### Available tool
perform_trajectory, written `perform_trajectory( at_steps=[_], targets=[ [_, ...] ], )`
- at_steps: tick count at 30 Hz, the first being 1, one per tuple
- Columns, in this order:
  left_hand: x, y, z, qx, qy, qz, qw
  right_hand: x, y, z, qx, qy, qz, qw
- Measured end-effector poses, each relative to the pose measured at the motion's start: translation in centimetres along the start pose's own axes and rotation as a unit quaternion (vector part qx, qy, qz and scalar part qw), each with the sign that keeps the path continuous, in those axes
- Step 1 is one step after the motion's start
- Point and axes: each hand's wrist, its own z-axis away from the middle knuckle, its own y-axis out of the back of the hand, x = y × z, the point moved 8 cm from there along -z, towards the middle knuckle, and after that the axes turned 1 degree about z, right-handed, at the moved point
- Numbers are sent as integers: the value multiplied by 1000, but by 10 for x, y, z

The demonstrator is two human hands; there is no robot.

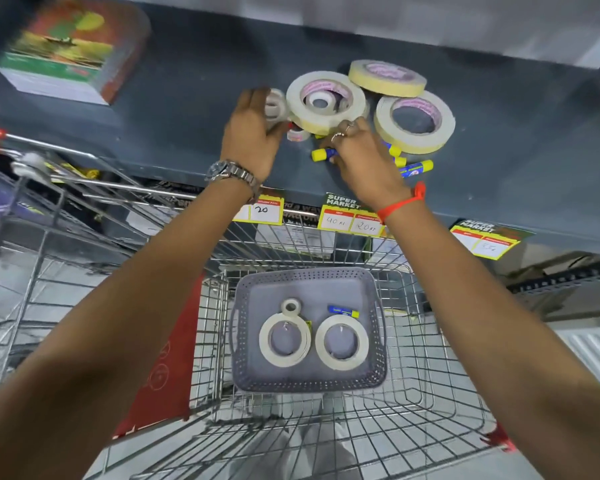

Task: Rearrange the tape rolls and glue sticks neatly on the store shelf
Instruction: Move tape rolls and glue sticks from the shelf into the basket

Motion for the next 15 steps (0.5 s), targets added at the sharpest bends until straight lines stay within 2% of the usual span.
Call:
perform_trajectory(
  at_steps=[3, 8, 15],
  targets=[
    [26, -16, -20, -50, -26, 43, 997, -4, 5, 4, 6, -3, -16, 1000],
    [39, -59, -28, -177, -63, 12, 982, -1, 9, 10, 14, -6, -46, 999],
    [38, -65, -31, -187, -99, -85, 974, 7, 5, 13, 18, -15, -43, 999]
  ],
)
